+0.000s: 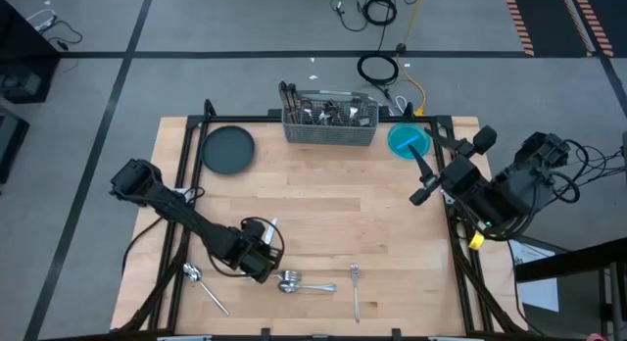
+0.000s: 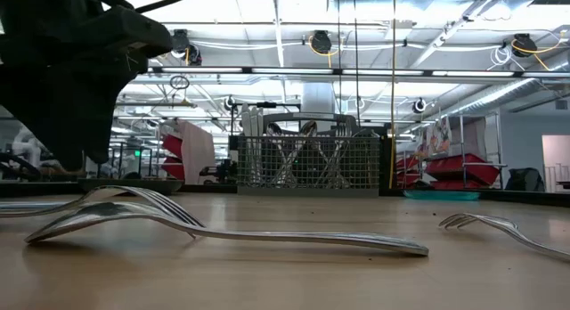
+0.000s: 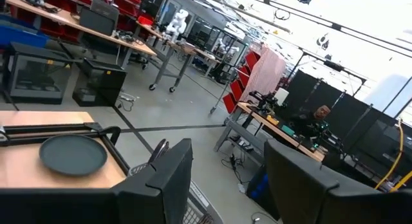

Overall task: Sort silverware
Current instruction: Put the table knife into the silverware organizer

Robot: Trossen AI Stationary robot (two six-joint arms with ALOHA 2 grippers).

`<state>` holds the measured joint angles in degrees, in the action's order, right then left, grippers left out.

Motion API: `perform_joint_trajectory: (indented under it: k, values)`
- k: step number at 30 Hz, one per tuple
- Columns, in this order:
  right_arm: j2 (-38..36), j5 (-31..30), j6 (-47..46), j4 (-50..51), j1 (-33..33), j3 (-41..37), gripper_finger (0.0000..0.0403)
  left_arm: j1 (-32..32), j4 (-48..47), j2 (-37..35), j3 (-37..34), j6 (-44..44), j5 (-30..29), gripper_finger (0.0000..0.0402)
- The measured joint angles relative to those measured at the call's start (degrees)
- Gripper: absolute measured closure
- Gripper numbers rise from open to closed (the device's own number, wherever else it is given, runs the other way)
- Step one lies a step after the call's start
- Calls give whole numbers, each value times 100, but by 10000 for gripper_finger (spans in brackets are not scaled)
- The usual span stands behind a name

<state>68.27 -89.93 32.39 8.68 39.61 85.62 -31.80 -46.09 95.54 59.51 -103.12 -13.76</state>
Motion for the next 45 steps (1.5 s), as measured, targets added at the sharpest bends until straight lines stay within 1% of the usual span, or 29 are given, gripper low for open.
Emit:
perform_joint_trajectory:
  k: [3,9,20,23,26,28,30,31,36,40,42,45]
  values:
    - [0,2,-12,0,50,0,222,-6,133,124,0,136,17,262]
    - [0,2,-19,-4,106,0,222,5,258,440,0,305,295,262]
    - [0,3,-21,-31,106,0,222,105,527,872,26,423,322,262]
    - [0,14,-90,-36,106,0,222,170,475,1082,44,496,480,263]
    - [0,26,-234,-37,178,0,222,238,447,1268,78,614,617,281]
    - [0,27,-237,-37,244,0,222,286,412,1324,85,840,703,318]
    - [0,26,-237,-75,323,0,222,289,401,1325,83,1028,635,365]
    - [0,26,-239,-88,361,0,222,289,401,1325,83,1065,582,369]
    - [0,18,-191,-116,538,0,222,297,279,1325,95,1051,449,369]
    - [0,-2,-185,-116,617,0,222,294,211,1112,55,1070,121,369]
    - [0,-2,-178,-116,656,0,222,303,165,932,54,1091,-176,369]
    - [0,-4,-172,-111,696,0,222,313,57,624,27,1073,-843,369]
